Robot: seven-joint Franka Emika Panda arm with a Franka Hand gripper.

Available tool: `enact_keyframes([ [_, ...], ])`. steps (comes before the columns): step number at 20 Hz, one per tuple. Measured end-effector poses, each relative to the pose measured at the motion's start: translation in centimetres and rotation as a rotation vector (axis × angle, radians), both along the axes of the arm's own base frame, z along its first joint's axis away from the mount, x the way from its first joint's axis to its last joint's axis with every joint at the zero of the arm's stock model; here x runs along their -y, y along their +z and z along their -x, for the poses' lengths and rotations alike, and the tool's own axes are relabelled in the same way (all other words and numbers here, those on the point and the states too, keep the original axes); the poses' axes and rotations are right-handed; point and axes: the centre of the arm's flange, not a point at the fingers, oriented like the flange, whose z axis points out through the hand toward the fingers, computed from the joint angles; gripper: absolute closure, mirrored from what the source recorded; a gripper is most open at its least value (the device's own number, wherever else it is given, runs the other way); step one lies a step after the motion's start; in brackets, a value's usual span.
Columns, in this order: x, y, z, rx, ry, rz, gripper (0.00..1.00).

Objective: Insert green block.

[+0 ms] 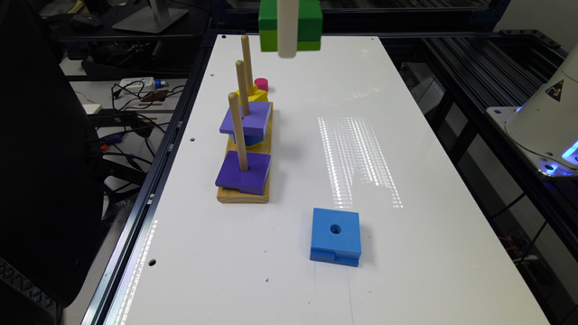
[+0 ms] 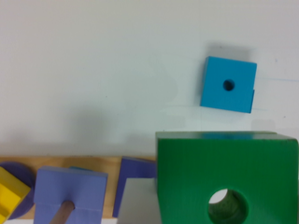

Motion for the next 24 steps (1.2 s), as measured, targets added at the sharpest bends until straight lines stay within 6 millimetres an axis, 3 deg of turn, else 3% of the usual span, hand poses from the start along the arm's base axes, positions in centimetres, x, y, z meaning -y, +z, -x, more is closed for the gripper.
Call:
enact_keyframes([
  [13,1.3,-3.3,-1.7,0.011,-0.001,-0.004,1.0],
  [24,1.8,-4.5,-2.4,0.015,-0.001,-0.004,1.0],
])
